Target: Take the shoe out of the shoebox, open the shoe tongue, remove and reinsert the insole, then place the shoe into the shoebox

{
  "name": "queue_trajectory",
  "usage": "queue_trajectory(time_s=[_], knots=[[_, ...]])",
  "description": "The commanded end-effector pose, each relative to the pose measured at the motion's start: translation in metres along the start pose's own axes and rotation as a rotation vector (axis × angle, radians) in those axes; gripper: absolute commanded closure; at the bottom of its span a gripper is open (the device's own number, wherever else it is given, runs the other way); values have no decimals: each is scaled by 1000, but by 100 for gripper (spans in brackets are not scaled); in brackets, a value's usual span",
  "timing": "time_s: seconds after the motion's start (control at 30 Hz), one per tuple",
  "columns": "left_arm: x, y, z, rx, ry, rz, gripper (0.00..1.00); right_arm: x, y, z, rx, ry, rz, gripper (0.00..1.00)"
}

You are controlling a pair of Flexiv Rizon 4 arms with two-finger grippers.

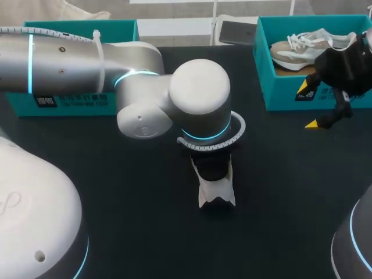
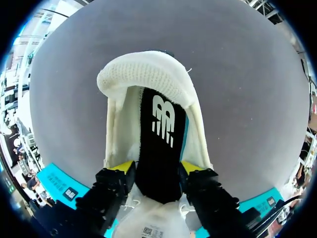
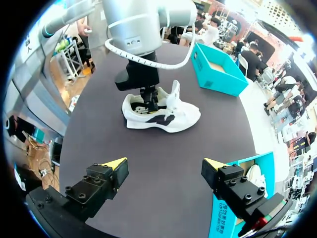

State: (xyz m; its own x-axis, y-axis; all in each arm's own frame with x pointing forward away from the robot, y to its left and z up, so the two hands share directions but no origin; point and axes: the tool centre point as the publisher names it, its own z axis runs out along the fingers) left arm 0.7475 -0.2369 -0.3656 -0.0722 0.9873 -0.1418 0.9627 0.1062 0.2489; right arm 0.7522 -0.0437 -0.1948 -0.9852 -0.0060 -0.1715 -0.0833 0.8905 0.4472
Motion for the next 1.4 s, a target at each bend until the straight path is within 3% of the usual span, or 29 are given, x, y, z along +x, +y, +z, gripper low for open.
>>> queue_trajectory(time_s=[0.03, 0.43, 0.8, 1.23, 1.4], knots=[[0, -1, 5, -4, 3, 2, 0, 0, 1, 1, 4, 0, 1, 0], [-5, 6, -13, -30, -17, 32, 0, 0, 1, 1, 4, 0, 1, 0], [-7, 11, -47, -22, -16, 109, 0, 0, 1, 1, 4, 0, 1, 0], [-12, 38, -89, 0, -56, 126, 0, 0, 1, 1, 4, 0, 1, 0], [-15, 55, -88, -13, -62, 107, 0, 0, 1, 1, 4, 0, 1, 0]])
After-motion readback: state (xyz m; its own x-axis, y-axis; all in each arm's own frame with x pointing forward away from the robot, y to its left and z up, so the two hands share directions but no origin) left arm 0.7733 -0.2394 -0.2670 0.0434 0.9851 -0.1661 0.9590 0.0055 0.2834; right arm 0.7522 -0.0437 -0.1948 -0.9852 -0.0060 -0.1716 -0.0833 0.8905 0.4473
